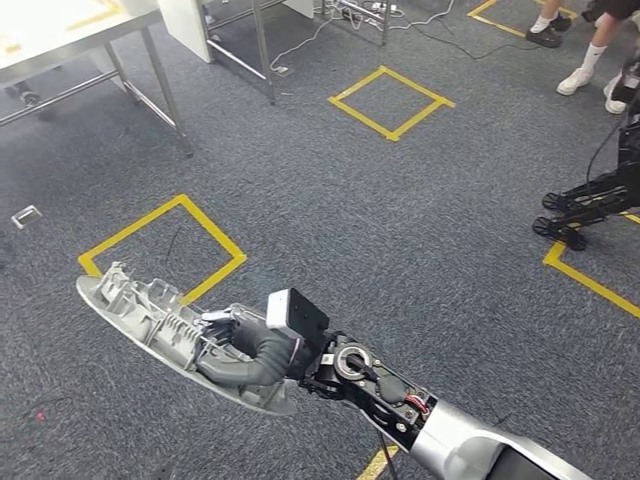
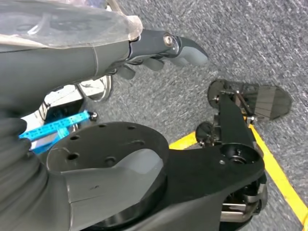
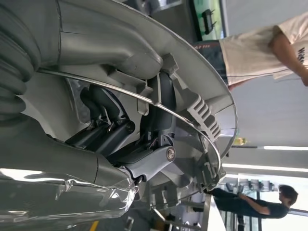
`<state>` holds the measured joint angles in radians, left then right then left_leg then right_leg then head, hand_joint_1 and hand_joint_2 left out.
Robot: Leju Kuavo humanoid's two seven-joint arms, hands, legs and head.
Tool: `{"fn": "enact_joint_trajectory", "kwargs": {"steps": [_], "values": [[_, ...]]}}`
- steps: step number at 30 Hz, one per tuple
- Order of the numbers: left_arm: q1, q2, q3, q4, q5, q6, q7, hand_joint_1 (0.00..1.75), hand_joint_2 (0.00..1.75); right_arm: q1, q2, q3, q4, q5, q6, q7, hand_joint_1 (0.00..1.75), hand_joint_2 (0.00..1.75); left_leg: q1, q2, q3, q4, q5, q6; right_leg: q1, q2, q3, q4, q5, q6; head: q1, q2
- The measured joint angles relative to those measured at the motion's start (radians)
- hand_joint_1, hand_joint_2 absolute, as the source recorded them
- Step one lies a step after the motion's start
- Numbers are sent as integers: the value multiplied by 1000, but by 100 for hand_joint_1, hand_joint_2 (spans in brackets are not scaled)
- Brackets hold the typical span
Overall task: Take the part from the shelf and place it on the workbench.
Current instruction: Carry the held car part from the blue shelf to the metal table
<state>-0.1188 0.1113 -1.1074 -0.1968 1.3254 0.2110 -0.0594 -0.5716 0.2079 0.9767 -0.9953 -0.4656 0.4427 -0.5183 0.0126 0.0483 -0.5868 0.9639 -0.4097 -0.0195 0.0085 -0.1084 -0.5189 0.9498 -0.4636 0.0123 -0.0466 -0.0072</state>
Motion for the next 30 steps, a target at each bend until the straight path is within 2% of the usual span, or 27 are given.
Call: {"fn": "enact_joint_trajectory", "kwargs": {"steps": [1, 3, 5, 6, 7, 8, 9, 11, 12, 13, 14, 17, 22, 30], "values": [[2, -1, 0, 0, -1, 0, 0, 0, 175, 0, 0, -1, -1, -25, 5, 5, 175, 175, 2, -7, -1, 0, 0, 6, -2, 5, 0, 4, -4, 5, 0, 0], [3, -3, 0, 0, -2, 1, 2, 0, 175, 0, 0, -5, -5, -86, 26, 10, 175, 175, 6, -17, 0, -2, 2, 17, -6, 45, -19, 52, -38, 17, 1, 0], [0, -5, 0, 0, -6, 3, 6, 0, 175, -1, 0, -12, -8, -155, 66, 5, 175, 175, 6, -25, 0, -3, 3, 25, -9, 90, -78, 182, -104, 24, 1, 0], [-2, -7, 0, 0, -7, 4, 8, 0, 175, -1, 0, -17, -10, -190, 91, 1, 175, 175, 5, -31, 0, -2, 3, 27, -9, 98, -112, 253, -132, 25, 1, 0], [-4, -8, 0, 0, -8, 5, 10, 0, 175, -2, 0, -22, -12, -223, 117, -2, 175, 175, 4, -37, 0, -2, 3, 28, -9, 101, -137, 302, -143, 25, 1, 0], [-5, -10, 0, 0, -9, 6, 12, 0, 175, -3, 0, -25, -16, -251, 140, -3, 175, 175, 3, -44, 1, -2, 3, 28, -9, 103, -144, 313, -135, 24, 1, 0], [-5, -11, 0, 0, -10, 7, 14, 0, 175, -5, 0, -28, -22, -273, 157, -3, 175, 175, 3, -50, 2, -2, 3, 28, -9, 103, -131, 279, -106, 21, 1, 0], [-7, -14, 0, 0, -10, 9, 16, 0, 175, -11, 0, -32, -33, -297, 175, -1, 175, 175, 3, -61, 5, -1, 3, 27, -9, 109, -67, 133, -29, 11, 1, 0], [-8, -16, 0, 0, -10, 9, 17, 0, 175, -14, 1, -34, -38, -301, 178, 0, 175, 175, 1, -66, 4, 0, 4, 25, -8, 112, -39, 68, -3, 6, 1, 0], [-10, -17, 0, 0, -10, 9, 17, 0, 175, -16, 2, -36, -42, -302, 179, 1, 175, 175, 1, -69, 2, 1, 5, 22, -7, 115, -23, 28, 10, 3, 1, 0], [-10, -17, 0, 0, -10, 9, 17, 0, 175, -18, 2, -38, -45, -303, 180, 2, 175, 175, -1, -72, -1, 3, 3, 22, -7, 117, -19, 11, 11, 3, 1, 0], [-10, -16, 0, 0, -10, 9, 17, 0, 175, -19, 4, -44, -53, -303, 180, 3, 175, 175, -4, -72, -4, 2, 3, 30, -6, 117, -20, 6, 14, 7, 1, 0], [-10, -18, 0, 0, -10, 9, 17, 0, 175, -19, 4, -49, -58, -303, 180, 4, 175, 175, -3, -72, 0, -10, 13, 18, -5, 117, -23, 6, 18, 0, 1, 0], [-10, -18, 0, 0, -10, 9, 17, 0, 175, -20, 4, -51, -65, -318, 189, 2, 175, 175, -4, -72, 1, -13, 13, 14, -5, 117, -23, 6, 17, -4, 1, 0]]}}
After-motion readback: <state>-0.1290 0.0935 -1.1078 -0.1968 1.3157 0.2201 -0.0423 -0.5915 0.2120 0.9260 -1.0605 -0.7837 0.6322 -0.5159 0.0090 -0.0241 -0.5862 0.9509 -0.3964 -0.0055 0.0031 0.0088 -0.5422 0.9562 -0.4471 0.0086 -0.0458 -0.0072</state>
